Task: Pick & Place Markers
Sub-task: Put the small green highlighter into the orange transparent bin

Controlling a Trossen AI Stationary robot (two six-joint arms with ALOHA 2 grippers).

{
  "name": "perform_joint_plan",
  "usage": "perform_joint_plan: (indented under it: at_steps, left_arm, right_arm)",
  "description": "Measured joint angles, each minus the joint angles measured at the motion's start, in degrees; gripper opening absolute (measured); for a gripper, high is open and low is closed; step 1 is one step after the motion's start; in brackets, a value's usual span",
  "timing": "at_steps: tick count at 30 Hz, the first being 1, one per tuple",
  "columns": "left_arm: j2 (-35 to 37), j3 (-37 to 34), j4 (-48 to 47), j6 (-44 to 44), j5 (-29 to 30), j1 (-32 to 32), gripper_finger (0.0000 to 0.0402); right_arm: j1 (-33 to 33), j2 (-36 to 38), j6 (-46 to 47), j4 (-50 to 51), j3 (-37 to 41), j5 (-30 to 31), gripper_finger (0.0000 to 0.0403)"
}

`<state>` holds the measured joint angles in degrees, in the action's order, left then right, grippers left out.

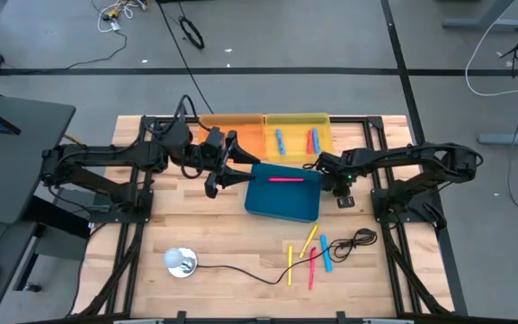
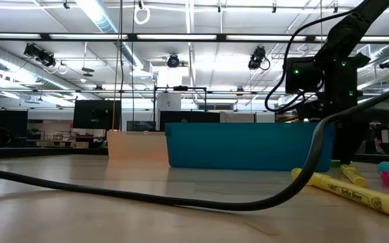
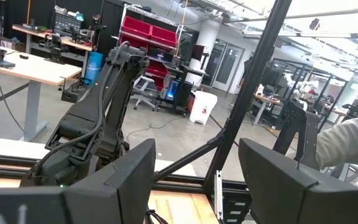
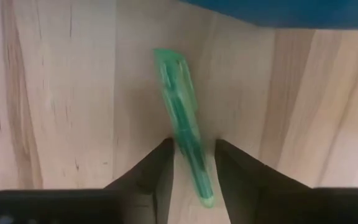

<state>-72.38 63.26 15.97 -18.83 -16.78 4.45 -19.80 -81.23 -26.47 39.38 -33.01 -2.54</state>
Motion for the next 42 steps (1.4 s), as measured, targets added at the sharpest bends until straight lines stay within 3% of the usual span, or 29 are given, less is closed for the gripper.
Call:
perform_joint_plan:
  at_steps: [7, 12, 30, 42]
  left_arm:
    - [0.00, 0.00, 0.00, 0.11, 0.00, 0.26, 0.0236]
    - [0.00, 0.00, 0.00, 0.11, 0.00, 0.63, 0.0236]
    - [0.00, 0.00, 0.00, 1.46, 0.20, 2.01, 0.0236]
    - [0.00, 0.00, 0.04, 1.44, 0.04, 2.51, 0.0236]
  right_arm:
    - [2.58, -0.29, -4.44, 0.35, -0.72, 1.75, 0.0069]
    - [3.76, -0.52, 0.47, 2.71, -3.13, 2.05, 0.0013]
    - [4.68, 0.17, 5.05, 31.98, -15.39, -3.10, 0.0015]
    - [5.47, 4.18, 8.82, 43.71, -32.30, -3.62, 0.0014]
